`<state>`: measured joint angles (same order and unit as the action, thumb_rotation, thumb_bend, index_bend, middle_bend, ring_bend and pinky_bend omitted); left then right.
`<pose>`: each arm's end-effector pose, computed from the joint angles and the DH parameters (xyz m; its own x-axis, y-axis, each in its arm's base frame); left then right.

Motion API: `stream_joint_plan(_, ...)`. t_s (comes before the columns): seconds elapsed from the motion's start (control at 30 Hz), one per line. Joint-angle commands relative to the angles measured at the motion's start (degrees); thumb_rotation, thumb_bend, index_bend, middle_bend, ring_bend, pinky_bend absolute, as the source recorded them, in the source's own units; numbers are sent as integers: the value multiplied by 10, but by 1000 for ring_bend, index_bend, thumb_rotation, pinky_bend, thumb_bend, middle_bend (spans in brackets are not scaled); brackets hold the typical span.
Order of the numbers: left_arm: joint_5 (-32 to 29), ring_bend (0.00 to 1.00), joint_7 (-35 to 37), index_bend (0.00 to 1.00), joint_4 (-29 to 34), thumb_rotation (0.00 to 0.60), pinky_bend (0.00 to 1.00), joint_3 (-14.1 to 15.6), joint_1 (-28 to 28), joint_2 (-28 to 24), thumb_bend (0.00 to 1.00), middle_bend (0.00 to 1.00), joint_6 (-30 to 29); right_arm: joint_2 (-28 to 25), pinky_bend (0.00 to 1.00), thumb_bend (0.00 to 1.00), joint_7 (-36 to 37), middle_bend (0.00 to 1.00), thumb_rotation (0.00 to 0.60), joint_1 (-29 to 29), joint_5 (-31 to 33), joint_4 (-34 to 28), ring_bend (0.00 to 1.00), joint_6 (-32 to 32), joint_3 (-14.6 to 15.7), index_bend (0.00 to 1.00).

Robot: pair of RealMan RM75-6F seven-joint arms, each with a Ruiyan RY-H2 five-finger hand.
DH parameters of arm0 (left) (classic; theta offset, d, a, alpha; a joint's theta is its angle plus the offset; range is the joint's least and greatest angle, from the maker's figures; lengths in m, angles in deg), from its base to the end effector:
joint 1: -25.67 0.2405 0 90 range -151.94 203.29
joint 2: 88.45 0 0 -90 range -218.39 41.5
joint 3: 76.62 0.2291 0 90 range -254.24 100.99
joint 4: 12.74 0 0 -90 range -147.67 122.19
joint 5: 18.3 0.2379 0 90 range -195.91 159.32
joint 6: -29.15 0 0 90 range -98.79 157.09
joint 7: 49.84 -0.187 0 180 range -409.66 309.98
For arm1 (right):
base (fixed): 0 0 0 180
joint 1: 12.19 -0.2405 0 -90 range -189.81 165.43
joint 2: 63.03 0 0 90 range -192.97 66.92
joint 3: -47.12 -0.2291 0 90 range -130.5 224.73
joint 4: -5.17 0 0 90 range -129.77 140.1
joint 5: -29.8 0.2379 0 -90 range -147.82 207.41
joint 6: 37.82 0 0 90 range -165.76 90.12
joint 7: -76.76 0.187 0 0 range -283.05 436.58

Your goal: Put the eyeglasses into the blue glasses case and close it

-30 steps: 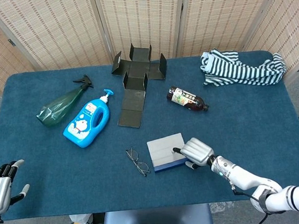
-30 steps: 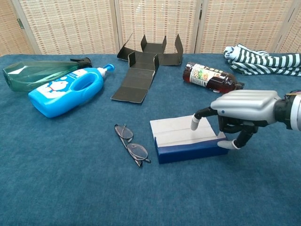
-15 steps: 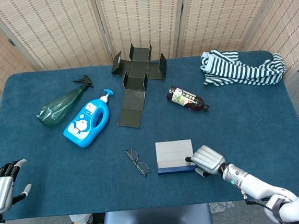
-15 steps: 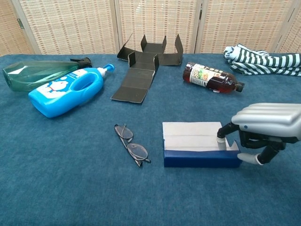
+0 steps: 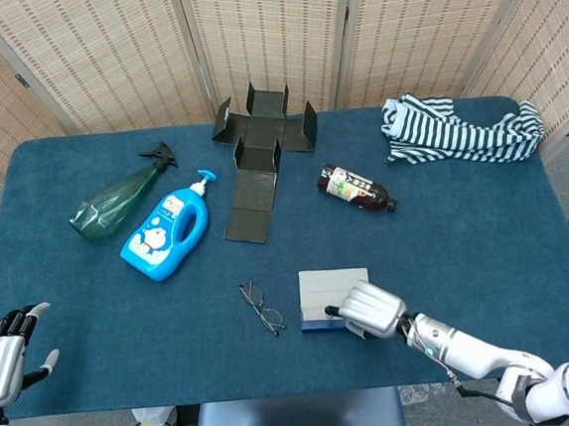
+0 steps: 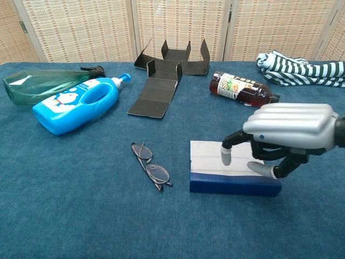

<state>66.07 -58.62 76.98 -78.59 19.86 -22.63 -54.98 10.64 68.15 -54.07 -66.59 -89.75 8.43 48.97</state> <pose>-0.3081 0.2262 0.1139 0.5432 0.0269 0.8392 0.8394 0.0018 -0.5434 -0.1260 -0.2773 -0.0620 0.7228 -0.2734 0.6347 -0.5516 -0.7815 0.2915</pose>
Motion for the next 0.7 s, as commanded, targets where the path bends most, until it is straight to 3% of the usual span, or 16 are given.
stream_joint_plan(0.03,-1,232,1,228,0,600,303,2,4,-1,303,256,-3,14,892,570,0,980,600,-27,-18,7,992,-33,6,322)
stream_joint_plan(0.37,-9,232,9,227,-1,600,303,5,12,-4,302,257,-3,51,895,631,-40,983,600,-58,-38,51,1000,-61,16,322)
stream_joint_plan(0.7,-6,232,16,227,-8,600,302,3,11,-2,303,257,-2,81,895,650,-90,992,600,-49,19,123,1000,-46,-15,322)
